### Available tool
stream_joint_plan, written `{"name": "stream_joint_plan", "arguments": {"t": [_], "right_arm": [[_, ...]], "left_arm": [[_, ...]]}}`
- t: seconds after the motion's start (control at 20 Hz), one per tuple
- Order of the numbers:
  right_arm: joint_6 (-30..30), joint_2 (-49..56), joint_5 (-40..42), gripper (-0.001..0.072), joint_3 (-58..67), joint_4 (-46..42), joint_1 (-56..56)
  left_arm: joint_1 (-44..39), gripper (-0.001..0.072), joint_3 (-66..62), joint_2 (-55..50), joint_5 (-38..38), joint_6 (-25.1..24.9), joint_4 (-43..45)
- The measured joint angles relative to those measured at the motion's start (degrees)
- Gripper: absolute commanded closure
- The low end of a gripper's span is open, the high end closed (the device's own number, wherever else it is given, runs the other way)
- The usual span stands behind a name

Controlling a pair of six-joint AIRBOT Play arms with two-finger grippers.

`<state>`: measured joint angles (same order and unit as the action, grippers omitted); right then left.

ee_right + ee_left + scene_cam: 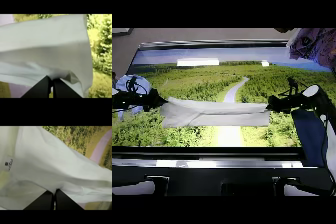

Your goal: Fold the clothes and pants, and hang the long-sleeved shirts on hangers.

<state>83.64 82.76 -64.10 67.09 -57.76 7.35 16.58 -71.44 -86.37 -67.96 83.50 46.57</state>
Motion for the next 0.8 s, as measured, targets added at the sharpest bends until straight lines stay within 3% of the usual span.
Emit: {"name": "stream_joint_plan", "arguments": {"t": [0.25,0.3,0.35,0.4,0.45,0.5,0.6,0.8], "right_arm": [[0.42,4.9,1.2,0.0682,2.34,-1.01,-0.42],[0.44,5.84,1.44,0.0663,2.49,-1.07,-0.59],[0.46,6.71,1.66,0.0551,2.6,-1.16,-0.81],[0.74,7.58,1.88,0.0396,2.69,-1.16,-1.03],[1.07,8.28,1.97,0.0285,2.78,-1.16,-1.14],[1.75,8.74,1.75,0.0284,3.02,-1.2,-1.03],[3.3,9.25,-0.42,0.0193,4.9,-1.9,0.48],[4.92,9.81,-7.54,0.0149,9.35,-0.81,8.33]], "left_arm": [[-1.88,0.0692,-5.2,-7.8,1.01,-0.11,-0.2],[-2.19,0.0692,-5.68,-9.03,1.25,-0.09,-0.2],[-2.45,0.0679,-6.03,-10.1,1.6,-0.07,-0.22],[-2.69,0.0526,-6.25,-10.93,1.79,-0.07,-0.22],[-2.86,0.0298,-6.45,-11.61,2.03,0.02,-0.22],[-2.95,0.0199,-6.75,-12.02,2.27,0.57,-0.22],[-2.51,0.0173,-8.35,-12.55,2.43,2.25,0.37],[-1.2,0.0174,-13.29,-12.22,0.09,4.44,4.39]]}}
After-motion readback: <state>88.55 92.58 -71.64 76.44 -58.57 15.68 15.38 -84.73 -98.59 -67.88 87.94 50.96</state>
